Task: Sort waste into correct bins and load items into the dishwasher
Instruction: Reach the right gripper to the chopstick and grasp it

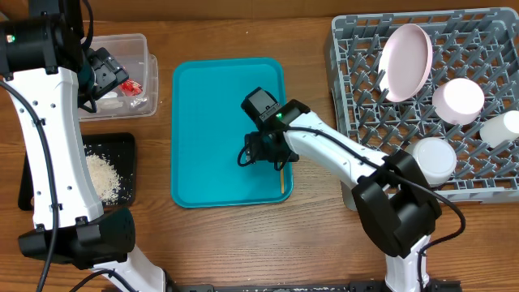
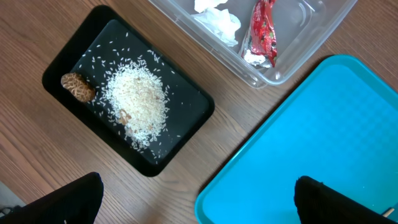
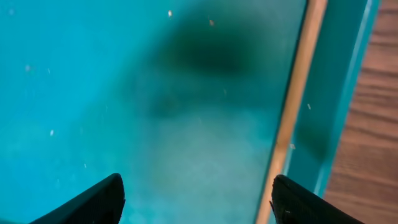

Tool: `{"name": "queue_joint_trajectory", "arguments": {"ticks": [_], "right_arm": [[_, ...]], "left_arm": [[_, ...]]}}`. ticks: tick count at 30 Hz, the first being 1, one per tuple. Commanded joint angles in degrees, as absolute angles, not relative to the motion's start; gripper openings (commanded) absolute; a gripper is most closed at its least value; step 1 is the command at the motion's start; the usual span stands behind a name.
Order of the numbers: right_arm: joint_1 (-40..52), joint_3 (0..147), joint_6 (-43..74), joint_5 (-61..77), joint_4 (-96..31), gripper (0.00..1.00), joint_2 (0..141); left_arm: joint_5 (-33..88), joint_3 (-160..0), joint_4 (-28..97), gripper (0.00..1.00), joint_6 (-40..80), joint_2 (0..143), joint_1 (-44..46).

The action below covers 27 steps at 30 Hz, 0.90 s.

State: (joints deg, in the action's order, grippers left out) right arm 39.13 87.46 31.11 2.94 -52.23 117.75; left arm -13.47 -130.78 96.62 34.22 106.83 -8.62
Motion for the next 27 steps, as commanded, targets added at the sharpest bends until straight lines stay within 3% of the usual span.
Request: {"name": "queue_joint_trajectory", "arguments": {"ticks": [1, 14, 18, 27], "right_arm": [[39.2, 85.8, 31.8, 1.7, -51.2, 0.78, 119.6], [39.2, 85.7, 31.8, -2.7, -51.1, 0.77, 119.6], [39.2, 85.7, 34.0, -2.7, -51.1, 0.63, 119.6], [39.3, 82.8, 37.2, -3.0, -49.0, 0.56, 119.6]], "left_arm": [[-13.3, -130.4, 96.6, 1.0, 34.9, 105.7, -8.6], [-13.3, -130.4, 96.6, 1.0, 34.9, 105.7, -8.6], [-13.3, -130.4, 96.6, 1.0, 34.9, 105.7, -8.6], [-13.3, -130.4, 96.6, 1.0, 34.9, 105.7, -8.6]]}}
